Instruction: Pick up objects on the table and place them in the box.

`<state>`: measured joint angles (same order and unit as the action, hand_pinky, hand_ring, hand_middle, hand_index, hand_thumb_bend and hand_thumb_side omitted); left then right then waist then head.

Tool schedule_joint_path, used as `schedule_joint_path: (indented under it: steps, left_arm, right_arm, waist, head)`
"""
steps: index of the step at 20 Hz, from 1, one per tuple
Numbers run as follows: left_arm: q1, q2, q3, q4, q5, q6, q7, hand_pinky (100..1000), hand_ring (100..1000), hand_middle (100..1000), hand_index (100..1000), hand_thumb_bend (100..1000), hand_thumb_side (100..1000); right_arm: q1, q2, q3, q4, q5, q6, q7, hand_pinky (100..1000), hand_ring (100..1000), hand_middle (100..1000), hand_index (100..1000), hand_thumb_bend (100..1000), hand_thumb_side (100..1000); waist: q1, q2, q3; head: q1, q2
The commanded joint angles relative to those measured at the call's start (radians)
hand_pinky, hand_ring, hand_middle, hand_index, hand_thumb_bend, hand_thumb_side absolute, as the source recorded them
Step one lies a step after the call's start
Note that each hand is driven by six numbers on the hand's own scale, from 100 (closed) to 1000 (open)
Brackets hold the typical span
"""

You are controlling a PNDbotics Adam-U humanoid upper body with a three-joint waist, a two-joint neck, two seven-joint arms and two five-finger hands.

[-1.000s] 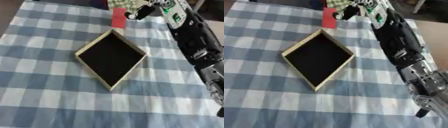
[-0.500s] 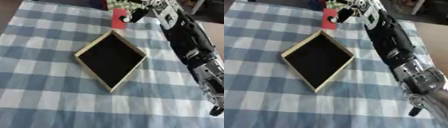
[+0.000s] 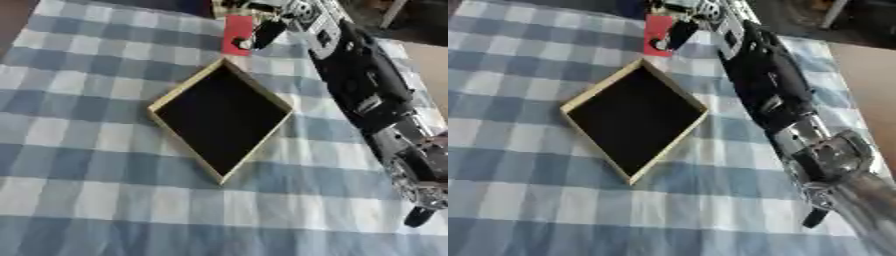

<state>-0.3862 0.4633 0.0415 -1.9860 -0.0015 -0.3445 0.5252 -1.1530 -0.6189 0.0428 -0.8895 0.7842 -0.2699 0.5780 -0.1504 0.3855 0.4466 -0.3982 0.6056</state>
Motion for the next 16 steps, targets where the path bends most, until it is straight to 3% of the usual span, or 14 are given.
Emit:
schedule_joint_path:
  steps: [1, 8, 16]
  left_arm:
    - [-0.003, 0.01, 0.009, -0.014, -0.01, 0.006, 0.002, 807, 868, 817, 757, 119, 806]
    - [-0.002, 0.007, 0.008, -0.014, -0.013, 0.009, 0.001, 807, 867, 815, 752, 120, 809]
    - [-0.002, 0.004, 0.006, -0.014, -0.015, 0.013, 0.0, 807, 866, 815, 750, 121, 812]
  right_arm:
    - [-0.026, -0.033, -0.008, 0.002, 0.008, -0.018, 0.01, 952, 968, 912, 956, 278, 158]
    - [-0.034, -0.056, -0.023, -0.007, -0.004, -0.02, -0.002, 951, 964, 909, 954, 278, 157]
    - [-0.043, -0.08, -0.037, -0.031, 0.012, 0.027, -0.057, 958, 974, 919, 960, 281, 166]
  waist:
    - [0.005, -0.017, 0.001]
    - [-0.005, -0.012, 0.002]
    - [-0.012, -0.007, 0.002]
  head:
    - [0.016, 0.002]
    - [0.027, -0.004]
    - [0.026, -0.019]
